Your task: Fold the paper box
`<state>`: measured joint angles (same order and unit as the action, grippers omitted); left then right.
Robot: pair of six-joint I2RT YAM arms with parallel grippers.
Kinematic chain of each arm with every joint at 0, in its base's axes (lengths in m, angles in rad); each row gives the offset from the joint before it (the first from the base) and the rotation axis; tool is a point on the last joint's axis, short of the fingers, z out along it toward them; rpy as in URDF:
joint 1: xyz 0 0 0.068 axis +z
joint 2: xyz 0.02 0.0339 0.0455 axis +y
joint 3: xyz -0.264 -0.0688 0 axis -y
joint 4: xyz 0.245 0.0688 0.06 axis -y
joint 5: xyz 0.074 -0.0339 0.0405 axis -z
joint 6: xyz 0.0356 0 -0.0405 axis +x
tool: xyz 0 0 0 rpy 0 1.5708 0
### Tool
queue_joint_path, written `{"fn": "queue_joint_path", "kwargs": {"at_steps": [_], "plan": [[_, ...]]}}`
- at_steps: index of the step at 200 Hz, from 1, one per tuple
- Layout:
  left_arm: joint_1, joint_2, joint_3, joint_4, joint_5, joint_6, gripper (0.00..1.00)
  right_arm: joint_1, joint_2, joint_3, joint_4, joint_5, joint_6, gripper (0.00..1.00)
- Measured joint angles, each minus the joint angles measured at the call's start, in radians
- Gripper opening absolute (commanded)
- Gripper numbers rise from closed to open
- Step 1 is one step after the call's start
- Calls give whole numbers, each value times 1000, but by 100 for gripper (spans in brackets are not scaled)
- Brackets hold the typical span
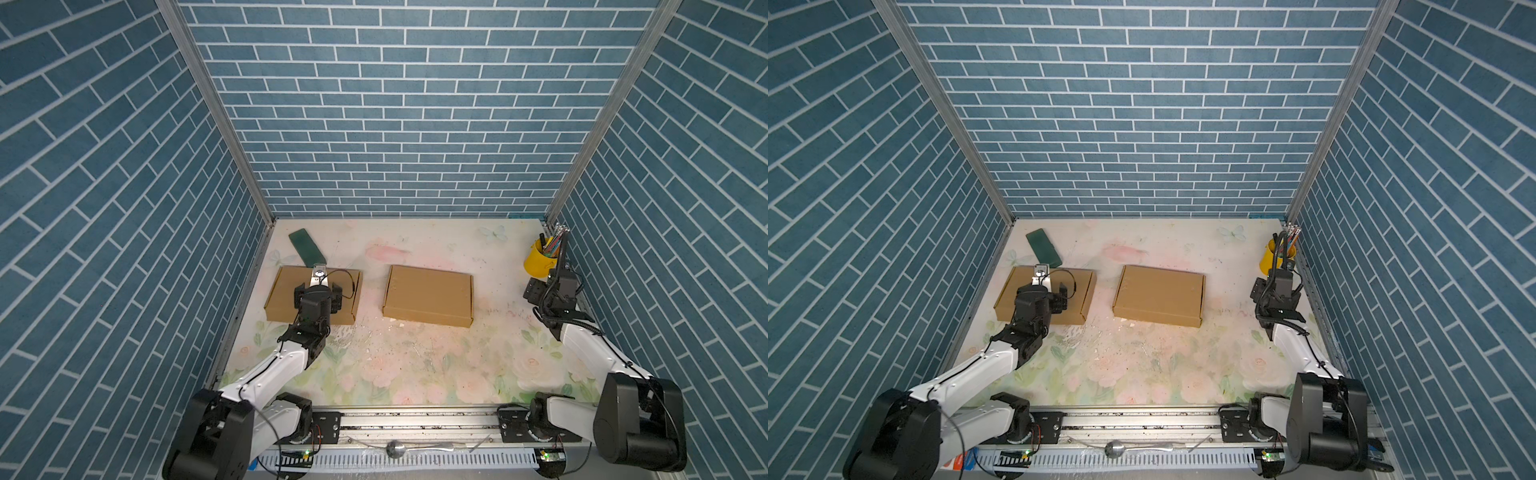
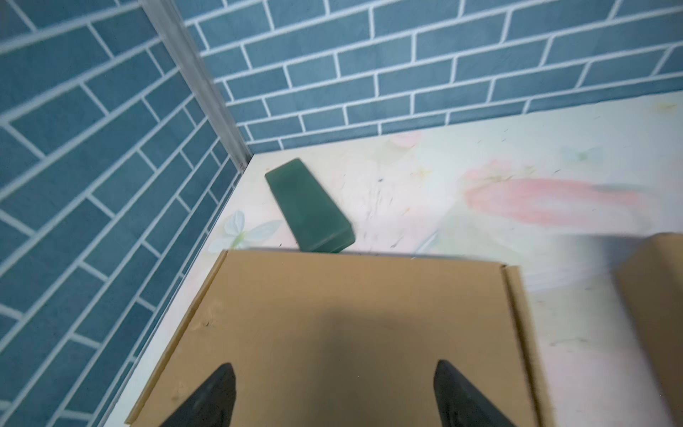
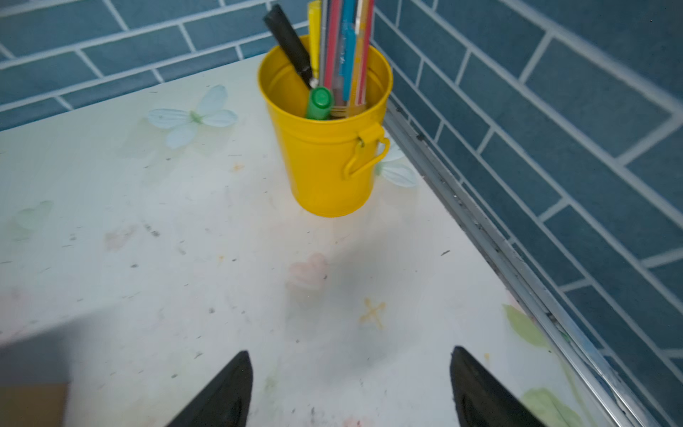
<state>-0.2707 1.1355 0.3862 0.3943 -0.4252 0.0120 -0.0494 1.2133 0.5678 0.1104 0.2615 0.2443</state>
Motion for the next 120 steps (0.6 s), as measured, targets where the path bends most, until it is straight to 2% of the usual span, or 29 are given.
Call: {"fn": "queue_joint_path", "kwargs": {"at_steps": [26,37,60,75,100,104,111,120], "plan": [[104,144,-48,139,68,8,88,-7,88,-113,257,10,-24,82],[136,182,-53,190,113,23,91,-10,128,-145,343,0,-35,82],[205,283,-69,392,217,39,92,-12,198,-218,563,-31,-52,83],[230,373,-78,504,262,46,99,-16,216,-256,647,-50,-60,83],[235,390,-72,540,250,26,100,-35,223,-261,721,-74,-61,85],[235,390,-68,538,246,24,100,-37,223,-261,729,-76,-62,88],[235,391,-64,546,241,22,100,-39,224,-261,742,-81,-61,98],[236,391,-60,549,237,18,100,-42,225,-262,761,-89,-64,99]]}}
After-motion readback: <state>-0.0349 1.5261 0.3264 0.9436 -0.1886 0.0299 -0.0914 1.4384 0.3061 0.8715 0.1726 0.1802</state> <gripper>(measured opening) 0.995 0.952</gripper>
